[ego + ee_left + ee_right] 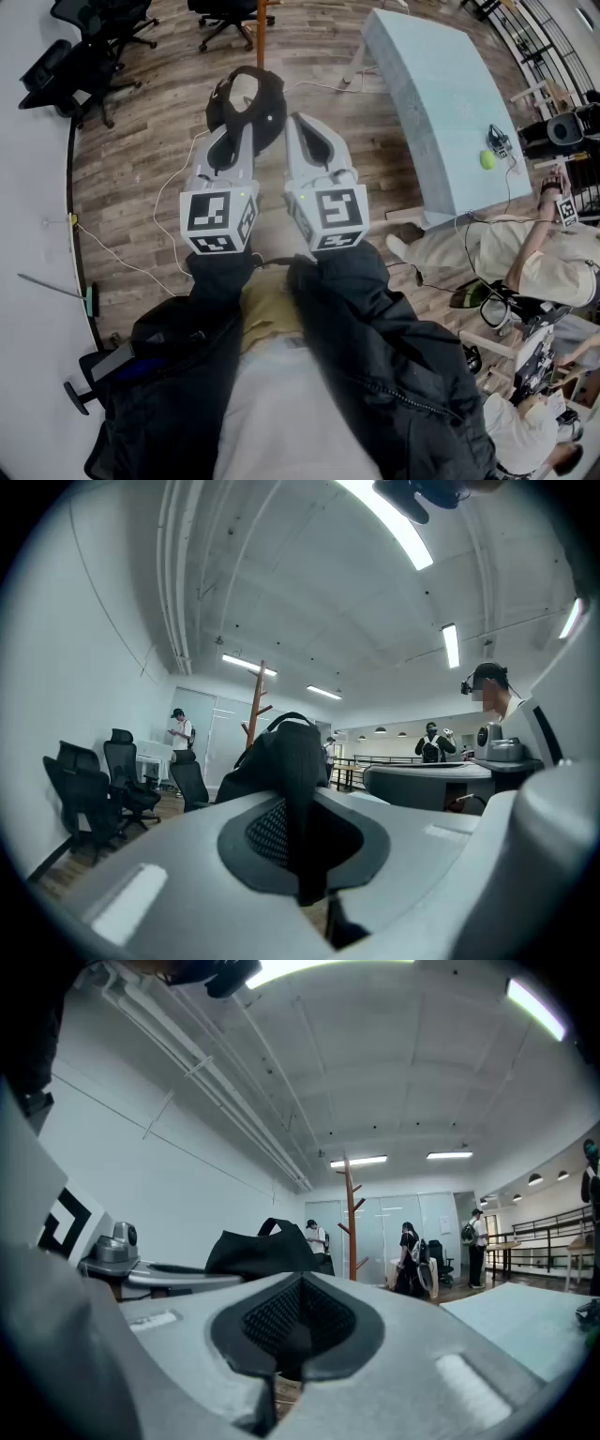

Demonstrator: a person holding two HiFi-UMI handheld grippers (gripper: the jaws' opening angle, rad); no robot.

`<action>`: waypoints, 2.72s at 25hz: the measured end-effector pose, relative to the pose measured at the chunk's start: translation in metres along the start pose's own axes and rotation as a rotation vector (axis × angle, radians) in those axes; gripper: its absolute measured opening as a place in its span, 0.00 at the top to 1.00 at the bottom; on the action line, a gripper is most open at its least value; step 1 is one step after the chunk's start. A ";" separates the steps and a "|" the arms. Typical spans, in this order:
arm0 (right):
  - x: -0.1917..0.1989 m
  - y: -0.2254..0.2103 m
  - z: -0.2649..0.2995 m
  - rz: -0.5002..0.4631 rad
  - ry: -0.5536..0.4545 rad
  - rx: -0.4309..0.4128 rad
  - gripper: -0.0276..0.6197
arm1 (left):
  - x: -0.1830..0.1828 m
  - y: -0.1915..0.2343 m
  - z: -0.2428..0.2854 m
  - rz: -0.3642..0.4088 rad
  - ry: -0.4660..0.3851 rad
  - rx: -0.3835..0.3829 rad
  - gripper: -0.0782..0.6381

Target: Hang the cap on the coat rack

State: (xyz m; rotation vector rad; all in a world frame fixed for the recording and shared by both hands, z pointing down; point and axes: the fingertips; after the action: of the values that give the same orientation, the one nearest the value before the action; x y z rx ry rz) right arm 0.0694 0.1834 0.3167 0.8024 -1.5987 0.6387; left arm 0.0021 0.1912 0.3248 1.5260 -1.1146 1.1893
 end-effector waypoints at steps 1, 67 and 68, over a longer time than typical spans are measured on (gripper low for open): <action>-0.001 0.000 0.001 0.002 -0.002 0.003 0.97 | 0.000 0.000 0.001 0.002 0.000 0.001 0.88; 0.130 -0.112 0.264 0.140 0.159 -0.044 0.96 | 0.114 0.172 0.247 -0.002 0.192 -0.114 0.88; 0.133 -0.113 0.273 0.135 0.159 -0.035 0.96 | 0.117 0.180 0.254 -0.006 0.196 -0.107 0.88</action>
State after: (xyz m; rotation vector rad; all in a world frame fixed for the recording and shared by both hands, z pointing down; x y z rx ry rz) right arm -0.0192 -0.1173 0.3978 0.6061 -1.5227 0.7502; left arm -0.1067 -0.1085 0.4200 1.3015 -1.0251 1.2271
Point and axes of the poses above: the fingertips, and each gripper's own axes: z forward along the fingers, y to its left, x out of its underside, and after that the axes turned 10 degrees about -y, right-handed
